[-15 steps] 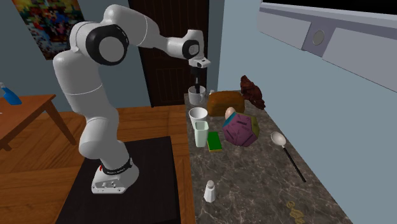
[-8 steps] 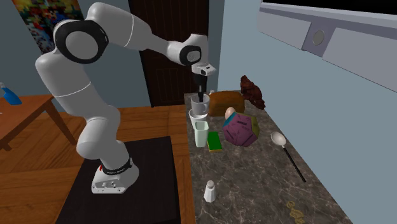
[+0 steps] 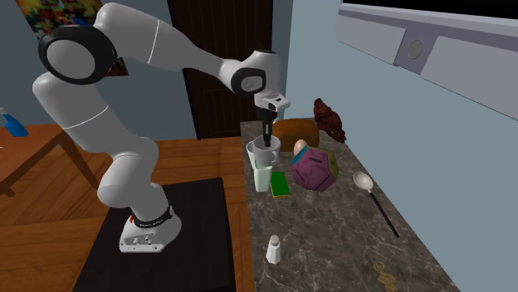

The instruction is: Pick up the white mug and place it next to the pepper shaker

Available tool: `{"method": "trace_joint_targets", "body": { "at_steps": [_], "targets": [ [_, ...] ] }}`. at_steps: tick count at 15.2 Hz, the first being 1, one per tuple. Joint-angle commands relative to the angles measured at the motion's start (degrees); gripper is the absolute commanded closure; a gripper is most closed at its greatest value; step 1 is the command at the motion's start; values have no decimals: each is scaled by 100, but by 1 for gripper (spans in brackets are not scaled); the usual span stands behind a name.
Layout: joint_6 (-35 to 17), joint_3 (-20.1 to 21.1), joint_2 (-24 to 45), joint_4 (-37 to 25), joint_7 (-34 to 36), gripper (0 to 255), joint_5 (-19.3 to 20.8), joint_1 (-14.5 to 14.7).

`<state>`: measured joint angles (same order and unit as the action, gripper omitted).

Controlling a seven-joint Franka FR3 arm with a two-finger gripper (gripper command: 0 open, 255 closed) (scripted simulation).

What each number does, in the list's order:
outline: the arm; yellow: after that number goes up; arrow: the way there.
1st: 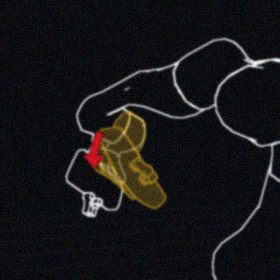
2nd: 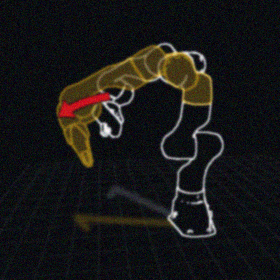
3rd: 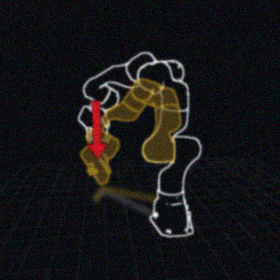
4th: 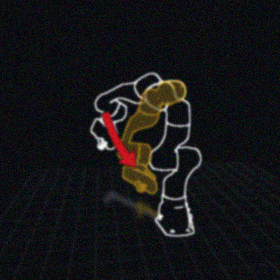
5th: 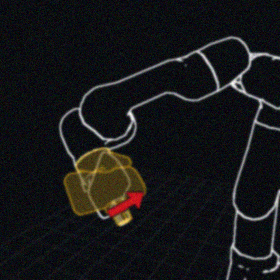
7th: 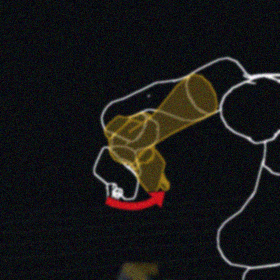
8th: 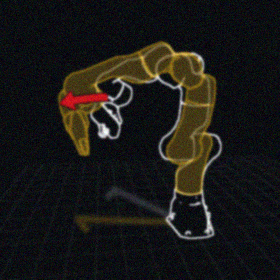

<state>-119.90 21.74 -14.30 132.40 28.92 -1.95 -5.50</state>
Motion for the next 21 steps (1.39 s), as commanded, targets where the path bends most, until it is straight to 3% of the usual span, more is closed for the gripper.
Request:
{"method": "trace_joint_targets", "body": {
  "at_steps": [1, 11, 21],
  "targets": [
    [9, -229, -116, 96, -362, 255, 8, -124],
    [-106, -1218, -271, 337, -1820, 255, 227, -725],
    [-193, -2137, 193, -88, -3202, 255, 473, -1348]
  ]
}}
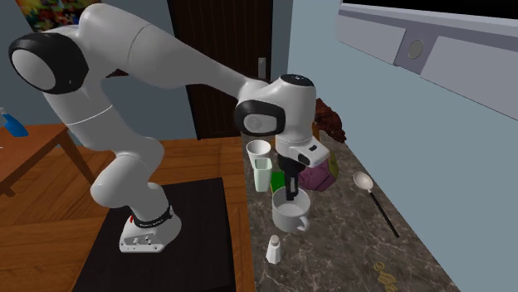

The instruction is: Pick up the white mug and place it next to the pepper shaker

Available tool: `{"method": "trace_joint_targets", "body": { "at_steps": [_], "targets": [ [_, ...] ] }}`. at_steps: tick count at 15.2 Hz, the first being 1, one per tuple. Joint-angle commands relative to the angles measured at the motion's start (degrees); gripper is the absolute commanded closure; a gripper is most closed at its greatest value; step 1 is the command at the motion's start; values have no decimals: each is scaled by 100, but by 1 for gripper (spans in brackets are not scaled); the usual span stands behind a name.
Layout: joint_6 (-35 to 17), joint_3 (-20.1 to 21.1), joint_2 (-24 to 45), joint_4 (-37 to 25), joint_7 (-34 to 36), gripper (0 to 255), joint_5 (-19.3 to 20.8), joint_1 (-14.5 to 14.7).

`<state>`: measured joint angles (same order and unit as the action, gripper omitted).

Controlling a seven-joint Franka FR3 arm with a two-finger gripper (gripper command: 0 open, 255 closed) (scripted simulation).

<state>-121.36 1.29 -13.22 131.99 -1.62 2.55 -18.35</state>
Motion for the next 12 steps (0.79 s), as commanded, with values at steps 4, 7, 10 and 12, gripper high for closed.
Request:
{"method": "trace_joint_targets", "body": {
  "at_steps": [4, 7, 10, 12],
  "targets": [
    [-52, -423, 421, -400, -691, 255, 55, -294],
    [-37, -652, 722, -732, -1097, 255, 40, -461],
    [0, -863, 1063, -1122, -1501, 255, -10, -627],
    [-46, -963, 1279, -1298, -1709, 255, -53, -716]
  ]
}}
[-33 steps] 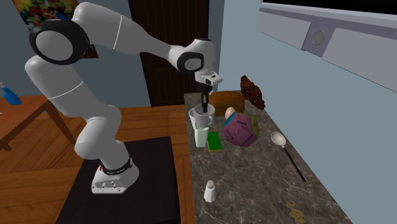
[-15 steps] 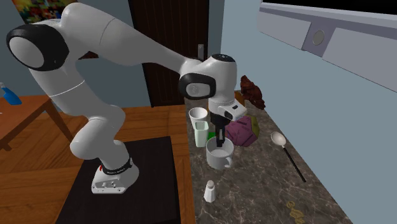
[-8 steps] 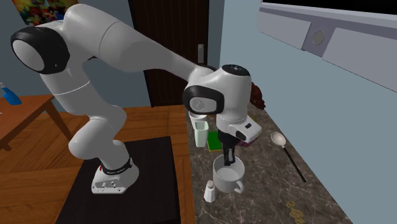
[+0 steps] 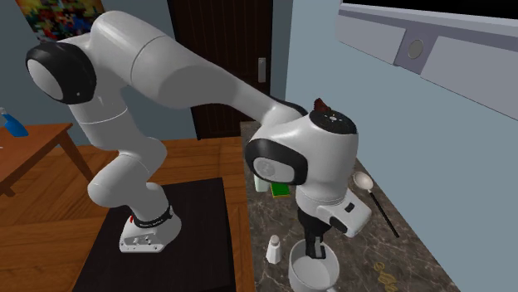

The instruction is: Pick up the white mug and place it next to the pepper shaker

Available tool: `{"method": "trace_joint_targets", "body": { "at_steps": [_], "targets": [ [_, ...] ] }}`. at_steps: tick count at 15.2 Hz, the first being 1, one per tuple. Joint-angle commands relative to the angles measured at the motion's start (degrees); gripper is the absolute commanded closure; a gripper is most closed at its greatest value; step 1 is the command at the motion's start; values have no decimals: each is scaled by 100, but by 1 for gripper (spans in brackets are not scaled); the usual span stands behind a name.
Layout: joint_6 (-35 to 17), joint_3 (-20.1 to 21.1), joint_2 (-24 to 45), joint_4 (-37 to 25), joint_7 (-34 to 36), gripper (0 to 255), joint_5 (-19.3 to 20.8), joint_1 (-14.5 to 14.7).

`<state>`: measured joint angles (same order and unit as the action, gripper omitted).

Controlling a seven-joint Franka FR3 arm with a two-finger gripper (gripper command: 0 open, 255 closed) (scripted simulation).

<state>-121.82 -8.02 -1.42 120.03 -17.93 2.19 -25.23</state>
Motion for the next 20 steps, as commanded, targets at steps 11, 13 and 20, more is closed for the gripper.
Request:
{"method": "trace_joint_targets", "body": {
  "at_steps": [11, 13, 20],
  "targets": [
    [-819, -37, 462, 357, -97, 255, -66, -38],
    [-967, -37, 543, 425, -103, 255, -78, -40],
    [-1479, -31, 861, 622, -130, 255, -131, -50]
  ]
}}
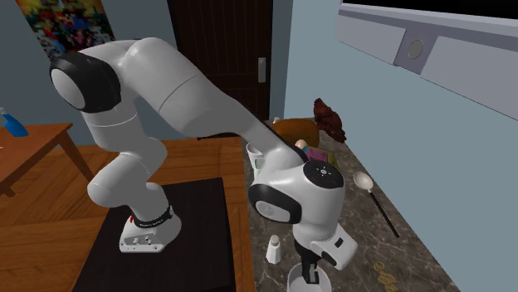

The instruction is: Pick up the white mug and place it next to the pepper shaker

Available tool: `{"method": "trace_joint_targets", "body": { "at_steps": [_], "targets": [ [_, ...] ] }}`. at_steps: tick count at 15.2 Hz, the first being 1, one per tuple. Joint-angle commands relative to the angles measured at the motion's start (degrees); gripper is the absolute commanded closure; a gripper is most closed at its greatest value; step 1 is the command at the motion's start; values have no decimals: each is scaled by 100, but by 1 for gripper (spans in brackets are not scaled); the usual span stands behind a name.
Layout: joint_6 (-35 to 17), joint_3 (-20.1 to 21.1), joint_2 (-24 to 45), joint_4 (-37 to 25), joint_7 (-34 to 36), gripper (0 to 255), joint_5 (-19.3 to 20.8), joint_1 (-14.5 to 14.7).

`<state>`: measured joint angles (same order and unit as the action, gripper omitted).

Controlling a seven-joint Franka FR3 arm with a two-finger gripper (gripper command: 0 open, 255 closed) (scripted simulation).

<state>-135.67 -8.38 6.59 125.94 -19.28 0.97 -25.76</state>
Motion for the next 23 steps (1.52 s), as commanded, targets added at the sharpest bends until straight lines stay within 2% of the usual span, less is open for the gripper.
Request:
{"method": "trace_joint_targets", "body": {
  "at_steps": [1, 11, 19, 20, 23],
  "targets": [
    [-166, 6, 109, 54, 0, 255, -18, 1],
    [-870, 37, 655, 216, -60, 255, -125, -25],
    [-870, 37, 655, 216, -60, 255, -125, -25],
    [-870, 37, 656, 216, -59, 0, -125, -25],
    [-870, 37, 656, 216, -59, 0, -125, -25]
  ]
}}
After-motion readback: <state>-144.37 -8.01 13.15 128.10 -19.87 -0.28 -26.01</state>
